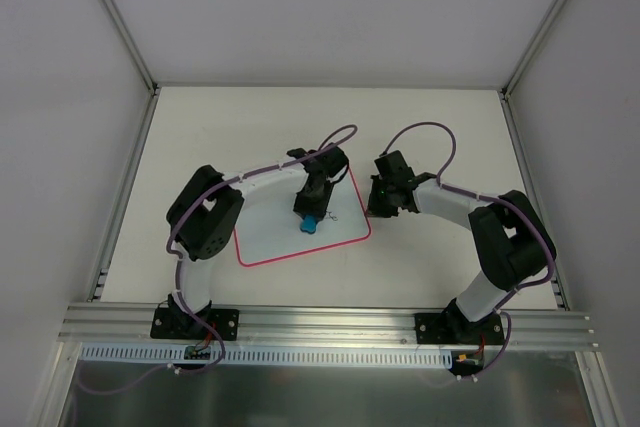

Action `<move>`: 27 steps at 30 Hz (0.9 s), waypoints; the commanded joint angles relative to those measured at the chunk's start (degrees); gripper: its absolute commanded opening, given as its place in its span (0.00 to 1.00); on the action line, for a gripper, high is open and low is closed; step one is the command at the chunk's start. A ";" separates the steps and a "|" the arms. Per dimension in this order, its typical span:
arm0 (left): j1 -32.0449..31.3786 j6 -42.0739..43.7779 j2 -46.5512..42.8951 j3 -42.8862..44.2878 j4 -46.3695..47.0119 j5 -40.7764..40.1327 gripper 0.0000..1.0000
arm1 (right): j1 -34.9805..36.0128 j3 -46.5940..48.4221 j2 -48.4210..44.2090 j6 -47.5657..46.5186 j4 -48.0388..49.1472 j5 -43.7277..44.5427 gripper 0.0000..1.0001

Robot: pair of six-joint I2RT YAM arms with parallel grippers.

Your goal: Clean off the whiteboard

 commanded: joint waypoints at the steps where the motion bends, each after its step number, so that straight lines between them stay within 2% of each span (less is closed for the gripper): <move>1: 4.13 4.11 3.56 3.68 0.86 -3.58 0.00 | 0.30 -3.37 3.06 -1.02 -5.72 3.25 0.00; 8: 8.44 9.55 8.22 12.37 0.95 -3.23 0.00 | 0.39 -3.89 2.97 -1.11 -5.80 3.25 0.00; 13: 8.97 12.64 12.08 17.04 1.03 -2.71 0.00 | 0.31 -4.07 2.88 -1.20 -5.80 3.25 0.00; 17: 8.80 13.34 13.76 19.24 0.95 1.33 0.00 | 0.31 -3.90 2.80 -1.29 -5.89 3.25 0.00; 22: 4.41 12.73 11.84 14.86 0.95 3.44 0.00 | 0.22 -3.37 2.71 -1.02 -5.80 3.25 0.00; 27: 0.46 7.98 8.85 5.80 1.03 6.00 0.00 | 0.22 -3.19 2.97 -1.11 -5.80 3.25 0.00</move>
